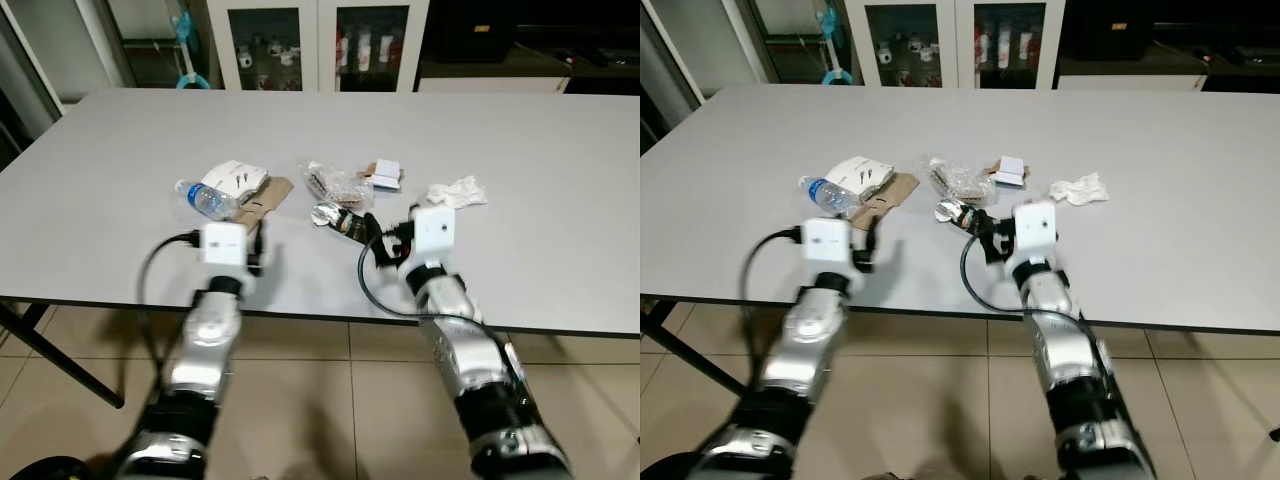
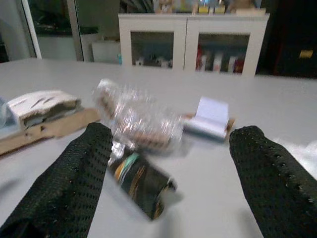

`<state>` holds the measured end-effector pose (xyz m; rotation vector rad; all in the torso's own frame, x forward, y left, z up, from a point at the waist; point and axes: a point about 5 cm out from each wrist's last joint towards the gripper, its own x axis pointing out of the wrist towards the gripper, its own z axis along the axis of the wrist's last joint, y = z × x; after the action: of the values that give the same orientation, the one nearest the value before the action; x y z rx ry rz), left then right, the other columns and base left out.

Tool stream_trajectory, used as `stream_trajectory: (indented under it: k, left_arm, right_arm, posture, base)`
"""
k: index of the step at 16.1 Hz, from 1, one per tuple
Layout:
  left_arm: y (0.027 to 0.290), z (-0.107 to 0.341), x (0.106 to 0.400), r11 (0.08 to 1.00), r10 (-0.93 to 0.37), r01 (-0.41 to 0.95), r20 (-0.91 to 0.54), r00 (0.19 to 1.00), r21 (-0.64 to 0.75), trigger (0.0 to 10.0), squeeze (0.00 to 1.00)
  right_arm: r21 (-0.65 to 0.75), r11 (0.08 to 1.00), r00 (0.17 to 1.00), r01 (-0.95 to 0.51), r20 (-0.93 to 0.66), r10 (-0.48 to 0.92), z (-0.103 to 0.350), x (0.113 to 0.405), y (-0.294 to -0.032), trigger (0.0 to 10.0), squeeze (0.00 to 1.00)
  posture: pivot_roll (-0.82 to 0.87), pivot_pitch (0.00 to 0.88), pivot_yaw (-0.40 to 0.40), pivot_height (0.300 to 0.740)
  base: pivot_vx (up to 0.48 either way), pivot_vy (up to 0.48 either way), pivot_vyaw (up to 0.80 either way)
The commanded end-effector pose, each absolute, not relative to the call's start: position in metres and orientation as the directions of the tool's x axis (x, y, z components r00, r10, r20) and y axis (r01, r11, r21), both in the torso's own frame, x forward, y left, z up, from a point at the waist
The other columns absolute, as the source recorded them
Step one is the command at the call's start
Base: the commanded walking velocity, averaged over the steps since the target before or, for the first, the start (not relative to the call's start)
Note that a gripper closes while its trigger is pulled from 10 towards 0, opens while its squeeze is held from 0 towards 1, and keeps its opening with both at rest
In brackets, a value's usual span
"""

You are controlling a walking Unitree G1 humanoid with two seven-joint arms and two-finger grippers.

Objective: Picking trash to rubbish bin

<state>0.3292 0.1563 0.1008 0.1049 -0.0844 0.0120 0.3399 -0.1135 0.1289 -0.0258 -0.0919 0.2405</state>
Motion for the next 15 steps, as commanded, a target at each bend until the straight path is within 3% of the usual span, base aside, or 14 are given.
stream_trajectory:
  k: [1,5,7,15]
  left_arm:
    - [0.169,0.099,0.328,0.992,0.052,-0.061,0.081,0.995,0.112,10.0,0.0]
    - [0.18,0.084,0.319,0.984,0.051,-0.056,0.033,0.998,0.17,10.0,0.0]
    - [0.181,0.081,0.31,0.965,0.01,-0.021,0.044,0.999,0.261,10.0,0.0]
    - [0.191,0.096,0.284,0.948,-0.004,-0.035,0.12,0.993,0.317,10.0,0.0]
  right_arm:
    - [-0.048,0.969,0.964,-0.241,0.098,0.245,0.136,0.345,-0.114,10.0,0.0]
    - [-0.057,0.968,0.963,-0.245,0.105,0.249,0.139,0.347,-0.114,10.0,0.0]
    - [-0.056,0.973,0.968,-0.222,0.104,0.227,0.139,0.348,-0.12,10.0,0.0]
    - [-0.045,0.976,0.971,-0.214,0.101,0.218,0.136,0.346,-0.12,10.0,0.0]
  posture:
    - [0.0,0.0,0.049,0.74]
    - [0.0,0.002,0.047,0.74]
    - [0.0,0.014,0.053,0.74]
    - [0.02,0.036,0.069,0.74]
  base:
    - [0.0,0.0,0.0]
    - [0.0,0.0,0.0]
    - [0.0,0.0,0.0]
    - [0.0,0.0,0.0]
